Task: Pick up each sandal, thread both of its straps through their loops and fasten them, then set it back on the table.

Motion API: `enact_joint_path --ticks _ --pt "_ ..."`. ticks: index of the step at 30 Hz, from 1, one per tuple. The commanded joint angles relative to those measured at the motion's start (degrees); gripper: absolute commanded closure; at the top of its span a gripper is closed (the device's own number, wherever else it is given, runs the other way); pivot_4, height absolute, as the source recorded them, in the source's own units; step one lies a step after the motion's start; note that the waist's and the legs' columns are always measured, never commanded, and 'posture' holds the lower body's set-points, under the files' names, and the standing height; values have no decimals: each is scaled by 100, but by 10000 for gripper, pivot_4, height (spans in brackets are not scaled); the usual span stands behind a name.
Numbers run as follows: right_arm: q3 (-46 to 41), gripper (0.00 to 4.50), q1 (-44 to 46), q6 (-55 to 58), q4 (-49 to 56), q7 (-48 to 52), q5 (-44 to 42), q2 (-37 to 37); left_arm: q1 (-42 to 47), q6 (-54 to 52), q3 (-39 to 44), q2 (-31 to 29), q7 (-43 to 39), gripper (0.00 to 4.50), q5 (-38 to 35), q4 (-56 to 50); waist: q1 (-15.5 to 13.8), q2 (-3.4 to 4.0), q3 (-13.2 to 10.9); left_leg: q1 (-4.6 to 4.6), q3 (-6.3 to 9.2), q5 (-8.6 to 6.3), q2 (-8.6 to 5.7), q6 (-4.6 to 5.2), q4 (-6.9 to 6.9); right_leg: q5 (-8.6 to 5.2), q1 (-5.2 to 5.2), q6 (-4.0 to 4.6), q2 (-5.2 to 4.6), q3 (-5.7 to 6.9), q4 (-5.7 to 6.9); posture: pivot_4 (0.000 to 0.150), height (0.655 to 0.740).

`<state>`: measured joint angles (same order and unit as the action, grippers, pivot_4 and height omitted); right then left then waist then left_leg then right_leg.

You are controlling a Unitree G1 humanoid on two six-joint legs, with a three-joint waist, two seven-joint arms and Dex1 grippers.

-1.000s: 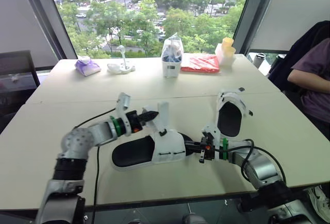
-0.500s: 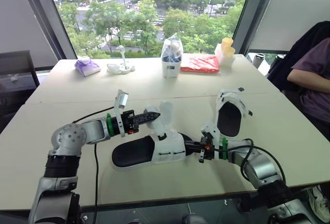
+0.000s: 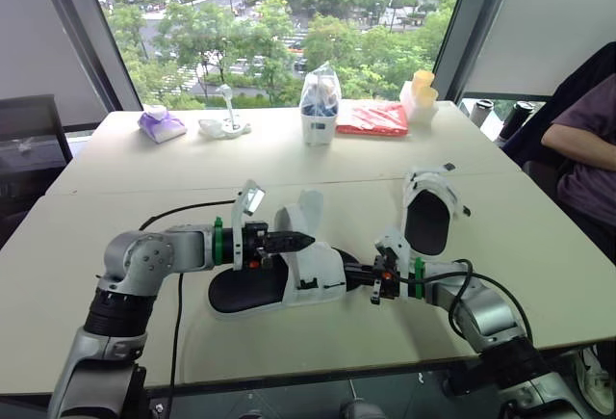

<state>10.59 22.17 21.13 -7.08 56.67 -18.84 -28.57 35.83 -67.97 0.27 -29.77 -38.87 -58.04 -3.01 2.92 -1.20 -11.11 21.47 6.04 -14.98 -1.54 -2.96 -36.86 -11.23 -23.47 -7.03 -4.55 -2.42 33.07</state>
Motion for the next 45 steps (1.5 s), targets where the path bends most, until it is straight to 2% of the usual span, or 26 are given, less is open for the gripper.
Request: enact_joint_path --ticks 1,13,23,33,44,45 --pt "119 45000 -136 250 -327 -235 314 10 53 197 -4 -56 -244 44463 218 -13 5 0 0 0 -1 0 0 0 0 0 0 0 -1 0 -2 1500 7400" --pt "106 45000 -135 258 -337 -257 318 44 17 583 -323 -77 -941 44463 915 154 54 0 0 2 -1 0 1 0 6 0 -4 0 -2 0 -2 1500 7400" --pt "98 45000 -174 272 -312 -290 315 62 -9 784 -436 156 -1100 44463 1203 67 56 0 0 2 -1 0 1 0 7 0 -4 0 -3 0 -3 1500 7400" --pt "71 45000 -158 275 -337 -312 311 79 -411 1273 -689 -216 -1649 44463 1572 -446 96 -1 -1 4 -2 -1 4 0 16 -1 -6 0 -5 0 -10 1500 7400" --pt "112 45000 -84 246 -462 -268 331 111 -954 1446 -585 -88 -1405 44463 1566 -999 101 -2 -1 -3 -15 0 6 1 43 -1 -17 0 -7 -1 -14 1500 7400" --pt "118 45000 -70 244 -478 -260 335 114 -970 1449 -567 -83 -1375 41945 1571 -1002 101 -2 -1 -3 -17 0 6 2 43 -1 -18 0 -7 -1 -14 1500 7400"
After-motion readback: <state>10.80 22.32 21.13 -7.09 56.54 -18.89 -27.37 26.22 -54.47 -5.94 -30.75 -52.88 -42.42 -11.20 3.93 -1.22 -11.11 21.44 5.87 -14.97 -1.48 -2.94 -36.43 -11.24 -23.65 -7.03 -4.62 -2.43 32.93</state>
